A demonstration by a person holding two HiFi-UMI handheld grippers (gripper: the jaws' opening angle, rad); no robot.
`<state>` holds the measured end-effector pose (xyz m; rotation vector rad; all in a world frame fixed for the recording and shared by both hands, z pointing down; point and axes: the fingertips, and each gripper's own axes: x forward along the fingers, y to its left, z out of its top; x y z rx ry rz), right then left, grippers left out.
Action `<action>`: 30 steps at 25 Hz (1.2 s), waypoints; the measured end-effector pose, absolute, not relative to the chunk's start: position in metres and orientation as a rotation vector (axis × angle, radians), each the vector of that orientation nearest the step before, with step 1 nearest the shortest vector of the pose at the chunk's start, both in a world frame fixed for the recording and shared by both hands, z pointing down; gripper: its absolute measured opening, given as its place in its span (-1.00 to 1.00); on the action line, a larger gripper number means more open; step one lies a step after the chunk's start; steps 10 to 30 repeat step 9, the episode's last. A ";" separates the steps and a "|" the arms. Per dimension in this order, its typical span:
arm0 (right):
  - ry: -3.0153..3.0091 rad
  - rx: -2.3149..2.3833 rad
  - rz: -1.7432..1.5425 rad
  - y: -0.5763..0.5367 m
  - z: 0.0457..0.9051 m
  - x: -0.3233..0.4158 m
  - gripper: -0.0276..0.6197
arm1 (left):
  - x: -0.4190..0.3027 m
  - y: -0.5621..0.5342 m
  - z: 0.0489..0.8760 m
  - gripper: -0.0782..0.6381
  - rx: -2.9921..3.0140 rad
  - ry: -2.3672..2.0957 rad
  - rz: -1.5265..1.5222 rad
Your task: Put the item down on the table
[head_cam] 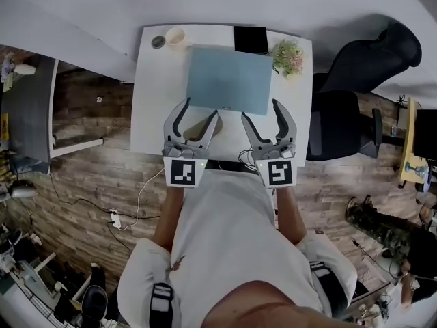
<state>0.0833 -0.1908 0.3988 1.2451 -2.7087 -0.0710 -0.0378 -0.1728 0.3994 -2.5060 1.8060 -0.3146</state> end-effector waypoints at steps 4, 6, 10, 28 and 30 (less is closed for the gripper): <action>-2.719 1.203 -0.048 -0.189 0.406 0.083 0.05 | -0.034 -0.170 0.406 0.01 -2.496 1.830 -0.348; -2.730 1.190 -0.040 -0.187 0.408 0.081 0.05 | -0.034 -0.167 0.409 0.01 -2.499 1.830 -0.358; -2.739 1.167 -0.036 -0.183 0.409 0.078 0.05 | -0.035 -0.160 0.414 0.01 -2.506 1.842 -0.373; -2.739 1.167 -0.036 -0.183 0.409 0.078 0.05 | -0.035 -0.160 0.414 0.01 -2.506 1.842 -0.373; -2.739 1.167 -0.036 -0.183 0.409 0.078 0.05 | -0.035 -0.160 0.414 0.01 -2.506 1.842 -0.373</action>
